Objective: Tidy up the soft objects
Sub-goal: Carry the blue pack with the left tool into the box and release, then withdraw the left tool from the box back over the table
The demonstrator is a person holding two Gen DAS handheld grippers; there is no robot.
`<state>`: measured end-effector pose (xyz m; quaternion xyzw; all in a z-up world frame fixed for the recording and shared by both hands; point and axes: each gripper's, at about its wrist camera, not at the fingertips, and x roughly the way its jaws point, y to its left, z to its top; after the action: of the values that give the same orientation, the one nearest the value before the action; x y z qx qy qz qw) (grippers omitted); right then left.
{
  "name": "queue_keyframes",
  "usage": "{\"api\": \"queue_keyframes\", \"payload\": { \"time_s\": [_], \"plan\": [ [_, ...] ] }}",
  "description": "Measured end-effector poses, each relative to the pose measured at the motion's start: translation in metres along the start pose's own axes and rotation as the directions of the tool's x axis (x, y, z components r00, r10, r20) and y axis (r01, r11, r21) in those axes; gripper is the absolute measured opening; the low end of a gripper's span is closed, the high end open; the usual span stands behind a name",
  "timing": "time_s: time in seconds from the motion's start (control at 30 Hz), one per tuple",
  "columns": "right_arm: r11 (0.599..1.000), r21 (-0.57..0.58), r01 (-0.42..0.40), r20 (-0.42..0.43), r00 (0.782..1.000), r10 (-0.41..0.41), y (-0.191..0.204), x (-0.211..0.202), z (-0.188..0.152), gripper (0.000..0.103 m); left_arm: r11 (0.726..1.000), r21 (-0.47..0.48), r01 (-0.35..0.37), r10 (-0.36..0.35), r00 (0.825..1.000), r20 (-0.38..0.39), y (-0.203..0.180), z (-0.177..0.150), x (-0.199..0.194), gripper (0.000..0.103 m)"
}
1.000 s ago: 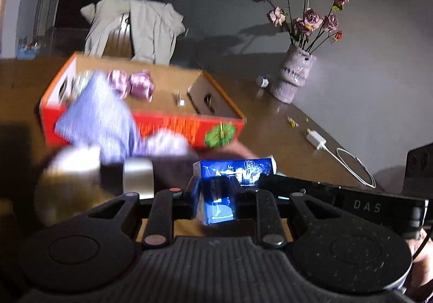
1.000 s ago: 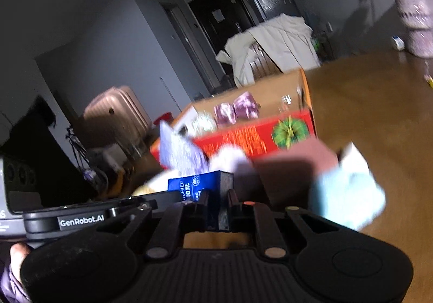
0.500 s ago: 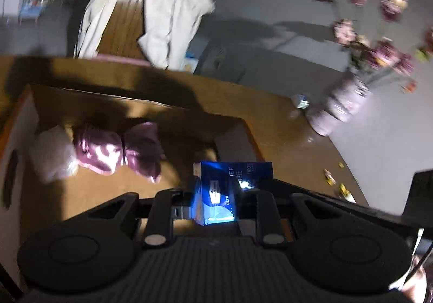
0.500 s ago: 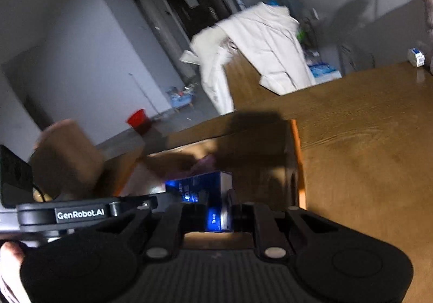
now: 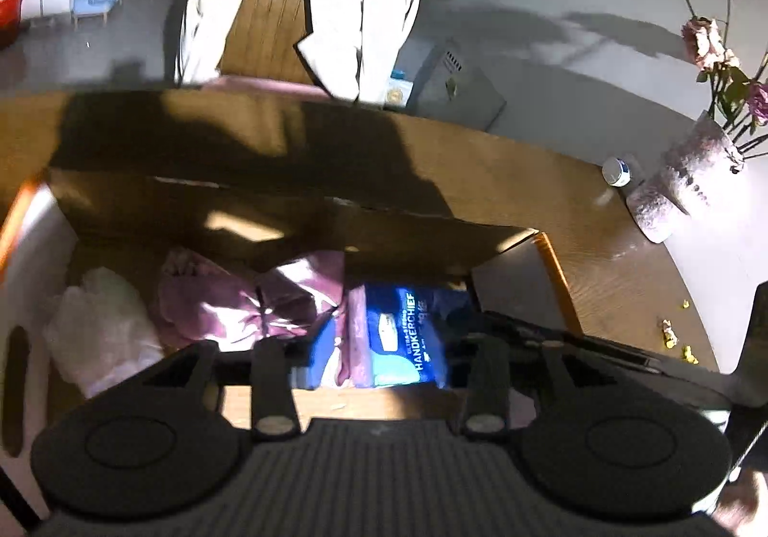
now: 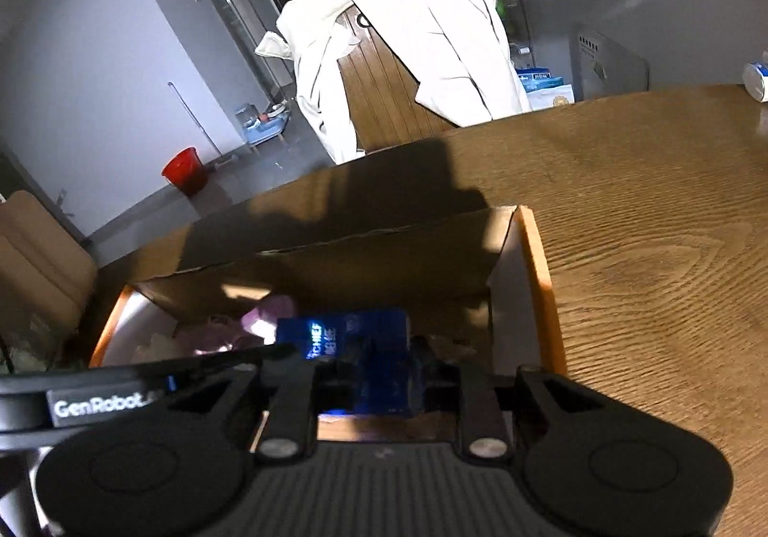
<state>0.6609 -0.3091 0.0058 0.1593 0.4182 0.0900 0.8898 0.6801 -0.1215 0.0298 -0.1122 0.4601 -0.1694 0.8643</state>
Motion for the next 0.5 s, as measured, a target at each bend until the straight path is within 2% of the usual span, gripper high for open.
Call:
{"api": "queue_keyframes", "payload": {
  "time_s": [0.1,0.23,0.3,0.4,0.47,0.5],
  "plan": [
    [1.0,-0.017,0.005,0.029,1.0,-0.005,0.002,-0.019,0.003,0.03,1.0,0.018,-0.016,0.016,0.999,0.033,-0.007,-0.003,-0.024,0.044],
    [0.998,-0.066,0.016,0.064,0.998,-0.012,0.013,-0.064,-0.001,0.036,0.995,0.071,-0.072,0.066,0.994,0.092,-0.019,-0.016,-0.067,0.051],
    [0.993,-0.111,0.035,0.092,0.995,-0.025,0.021,-0.091,-0.007,0.044,0.992,0.084,-0.092,0.081,0.989,0.121,-0.022,-0.025,-0.092,0.055],
    [0.983,-0.176,0.058,0.136,0.99,-0.034,0.032,-0.132,-0.022,0.053,0.986,0.1,-0.135,0.116,0.977,0.177,-0.025,-0.045,-0.13,0.068],
    [0.973,-0.218,0.071,0.16,0.987,-0.037,0.039,-0.157,-0.035,0.057,0.981,0.116,-0.157,0.128,0.967,0.221,-0.028,-0.06,-0.156,0.082],
    [0.968,-0.238,0.076,0.171,0.985,-0.035,0.043,-0.17,-0.042,0.058,0.979,0.124,-0.16,0.127,0.962,0.242,-0.029,-0.068,-0.168,0.085]
  ]
}}
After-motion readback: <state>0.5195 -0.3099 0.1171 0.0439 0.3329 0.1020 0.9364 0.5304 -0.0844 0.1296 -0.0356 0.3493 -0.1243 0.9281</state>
